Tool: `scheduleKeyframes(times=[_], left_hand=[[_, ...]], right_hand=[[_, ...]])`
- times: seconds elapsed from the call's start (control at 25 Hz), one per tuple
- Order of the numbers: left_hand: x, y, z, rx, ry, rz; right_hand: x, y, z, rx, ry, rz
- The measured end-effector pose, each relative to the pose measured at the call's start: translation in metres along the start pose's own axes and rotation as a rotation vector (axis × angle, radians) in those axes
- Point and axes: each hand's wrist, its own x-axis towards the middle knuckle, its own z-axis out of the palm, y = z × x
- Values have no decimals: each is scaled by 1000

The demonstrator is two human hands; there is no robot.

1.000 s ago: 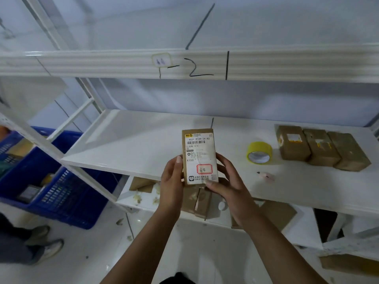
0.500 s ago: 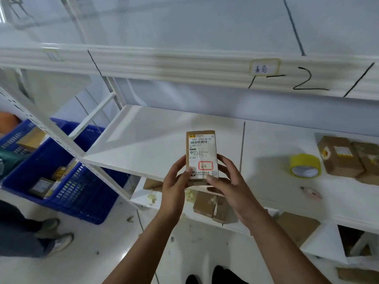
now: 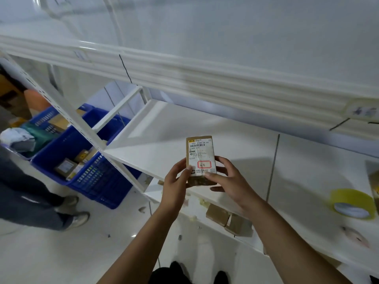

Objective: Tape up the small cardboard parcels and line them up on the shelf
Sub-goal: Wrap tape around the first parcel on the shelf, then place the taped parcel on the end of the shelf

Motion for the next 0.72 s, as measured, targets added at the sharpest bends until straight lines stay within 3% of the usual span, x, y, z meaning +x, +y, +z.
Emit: scheduleKeyframes(times=[0.28, 0.72], left_hand=[[79, 4, -82, -25, -19, -6], [252, 20, -186, 199, -80, -13]], right_hand=[[81, -28, 83, -48, -8, 67], [227, -50, 216, 26, 316, 119]])
